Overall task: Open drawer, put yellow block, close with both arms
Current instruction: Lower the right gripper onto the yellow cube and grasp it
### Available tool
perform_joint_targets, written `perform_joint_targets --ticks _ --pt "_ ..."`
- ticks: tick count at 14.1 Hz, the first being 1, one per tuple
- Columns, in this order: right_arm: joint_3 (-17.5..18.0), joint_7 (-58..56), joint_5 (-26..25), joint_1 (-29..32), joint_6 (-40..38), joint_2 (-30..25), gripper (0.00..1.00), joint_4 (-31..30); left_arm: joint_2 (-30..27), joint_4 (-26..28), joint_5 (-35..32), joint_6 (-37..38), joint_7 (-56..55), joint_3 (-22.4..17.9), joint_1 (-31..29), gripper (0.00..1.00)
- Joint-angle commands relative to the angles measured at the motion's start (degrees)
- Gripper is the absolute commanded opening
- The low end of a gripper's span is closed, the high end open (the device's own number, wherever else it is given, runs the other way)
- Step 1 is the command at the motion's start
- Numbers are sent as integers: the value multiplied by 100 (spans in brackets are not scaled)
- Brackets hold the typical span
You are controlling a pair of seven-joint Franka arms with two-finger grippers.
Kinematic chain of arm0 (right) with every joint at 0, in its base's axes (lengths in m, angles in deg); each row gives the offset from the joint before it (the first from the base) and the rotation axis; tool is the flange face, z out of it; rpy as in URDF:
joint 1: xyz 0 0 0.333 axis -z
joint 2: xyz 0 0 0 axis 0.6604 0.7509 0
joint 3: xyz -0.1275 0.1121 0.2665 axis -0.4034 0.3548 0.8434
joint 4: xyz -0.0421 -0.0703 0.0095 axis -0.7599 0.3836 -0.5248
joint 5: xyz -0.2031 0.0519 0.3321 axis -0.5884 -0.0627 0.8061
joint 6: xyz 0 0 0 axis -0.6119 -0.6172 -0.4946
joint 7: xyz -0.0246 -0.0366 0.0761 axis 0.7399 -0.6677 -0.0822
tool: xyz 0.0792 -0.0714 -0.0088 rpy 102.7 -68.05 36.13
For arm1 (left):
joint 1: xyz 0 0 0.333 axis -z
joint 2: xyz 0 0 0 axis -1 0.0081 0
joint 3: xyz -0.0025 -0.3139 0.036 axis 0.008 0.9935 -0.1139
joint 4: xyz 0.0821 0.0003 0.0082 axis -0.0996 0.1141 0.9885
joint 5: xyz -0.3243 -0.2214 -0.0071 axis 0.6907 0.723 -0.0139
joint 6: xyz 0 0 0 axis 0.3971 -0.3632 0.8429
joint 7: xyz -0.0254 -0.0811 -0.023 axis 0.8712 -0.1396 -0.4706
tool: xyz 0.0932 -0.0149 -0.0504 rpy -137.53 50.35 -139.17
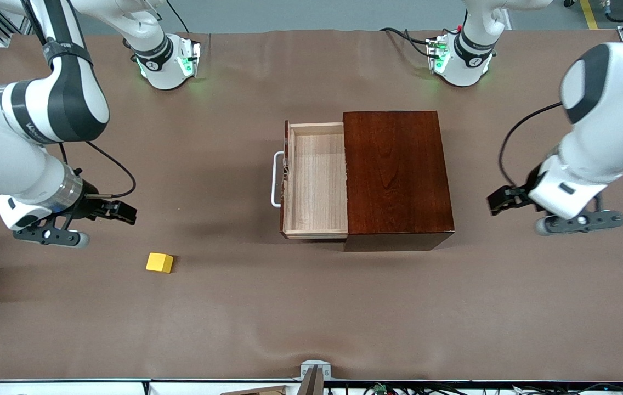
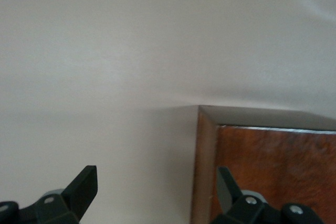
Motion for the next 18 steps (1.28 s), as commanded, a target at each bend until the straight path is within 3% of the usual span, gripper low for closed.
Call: perform_joint_targets --ticks 1,7,12,18 --pt "51 -24 74 67 -141 351 100 627 -460 198 88 387 809 66 -384 100" --pt "42 -15 48 85 -45 922 100 698 -1268 628 96 828 1339 57 -912 100" --pt "42 -24 57 146 973 1748 100 567 -1612 812 96 996 1251 118 -931 100" --pt "60 -279 74 304 2441 2320 100 110 -1647 752 96 1258 1531 171 -931 100"
